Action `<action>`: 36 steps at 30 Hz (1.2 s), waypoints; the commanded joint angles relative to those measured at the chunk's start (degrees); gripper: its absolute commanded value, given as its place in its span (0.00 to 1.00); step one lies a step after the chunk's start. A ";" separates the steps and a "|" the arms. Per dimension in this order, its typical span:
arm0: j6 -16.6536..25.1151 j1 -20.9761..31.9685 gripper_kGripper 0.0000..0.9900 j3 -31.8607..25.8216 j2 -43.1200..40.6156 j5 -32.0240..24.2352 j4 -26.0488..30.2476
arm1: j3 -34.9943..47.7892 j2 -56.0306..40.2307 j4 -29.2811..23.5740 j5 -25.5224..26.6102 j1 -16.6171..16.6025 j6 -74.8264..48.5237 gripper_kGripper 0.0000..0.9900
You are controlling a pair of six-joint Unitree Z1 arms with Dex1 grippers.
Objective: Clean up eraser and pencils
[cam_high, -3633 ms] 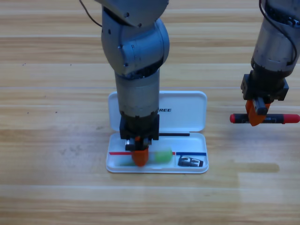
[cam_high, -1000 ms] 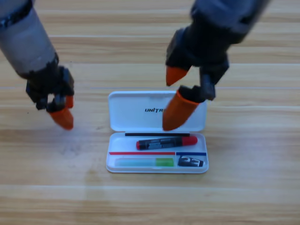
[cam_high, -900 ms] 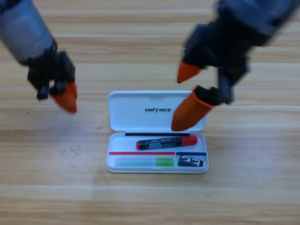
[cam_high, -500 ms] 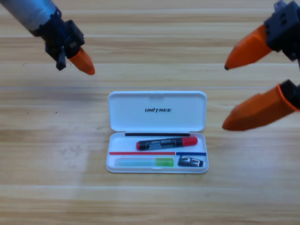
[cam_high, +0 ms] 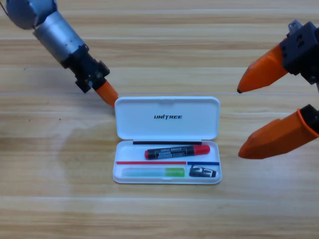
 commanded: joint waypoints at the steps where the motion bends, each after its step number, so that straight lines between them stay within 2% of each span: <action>1: 0.94 -2.94 0.00 0.01 3.17 -2.91 1.89 | 1.95 -2.24 -0.77 1.50 0.81 0.73 1.00; 6: 0.67 -5.23 0.00 0.19 1.85 -4.05 2.86 | 2.66 -2.15 -0.95 1.76 0.72 0.73 1.00; 17: -2.75 -10.68 0.00 0.27 -1.84 -4.14 2.86 | 3.97 -1.71 -1.83 2.99 0.81 0.73 1.00; 23: -4.07 -11.64 0.00 0.54 -3.16 -3.88 2.86 | 3.97 -1.54 -1.83 3.43 0.81 0.82 1.00; 36: -4.07 -14.28 0.00 4.14 -4.39 -0.89 1.80 | 4.06 -0.84 -2.18 4.49 0.81 1.34 1.00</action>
